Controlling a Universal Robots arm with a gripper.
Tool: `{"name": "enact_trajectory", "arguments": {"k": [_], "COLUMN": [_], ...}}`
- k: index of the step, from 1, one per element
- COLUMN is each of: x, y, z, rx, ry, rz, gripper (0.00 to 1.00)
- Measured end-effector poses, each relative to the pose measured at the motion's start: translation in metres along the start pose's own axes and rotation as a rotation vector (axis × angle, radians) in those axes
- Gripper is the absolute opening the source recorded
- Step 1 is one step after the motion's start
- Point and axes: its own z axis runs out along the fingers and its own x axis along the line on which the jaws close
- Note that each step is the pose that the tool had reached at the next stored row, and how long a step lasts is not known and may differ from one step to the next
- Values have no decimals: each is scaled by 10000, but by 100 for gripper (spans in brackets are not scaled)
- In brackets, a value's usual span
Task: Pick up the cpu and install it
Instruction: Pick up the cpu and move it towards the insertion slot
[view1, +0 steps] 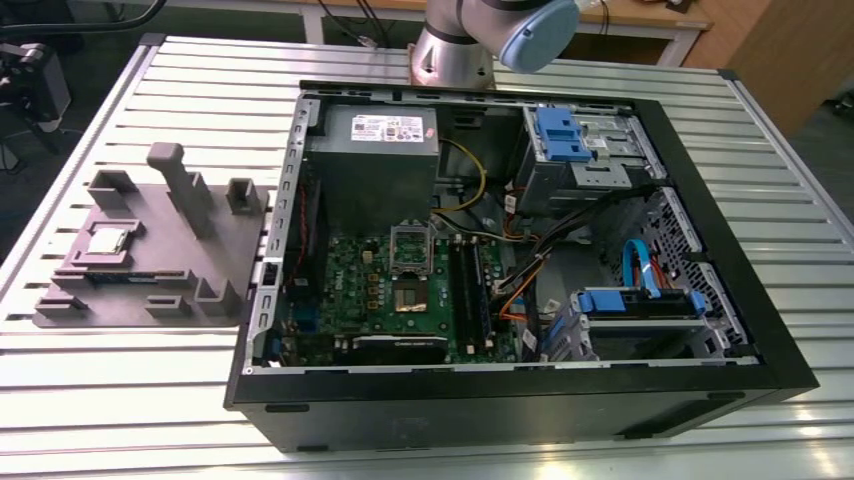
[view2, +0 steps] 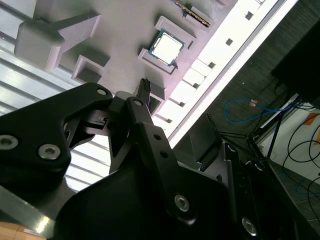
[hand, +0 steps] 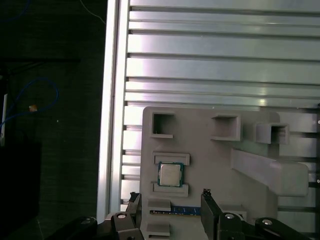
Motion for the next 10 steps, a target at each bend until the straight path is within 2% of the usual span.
{"name": "enact_trajectory", "arguments": {"k": [7,10], "x": [0,-1], "y": [0,-11], "z": [2,40], "rx": [-1,0], "ry": [-1,-1], "rz": [0,-1], "gripper": [59,59]}}
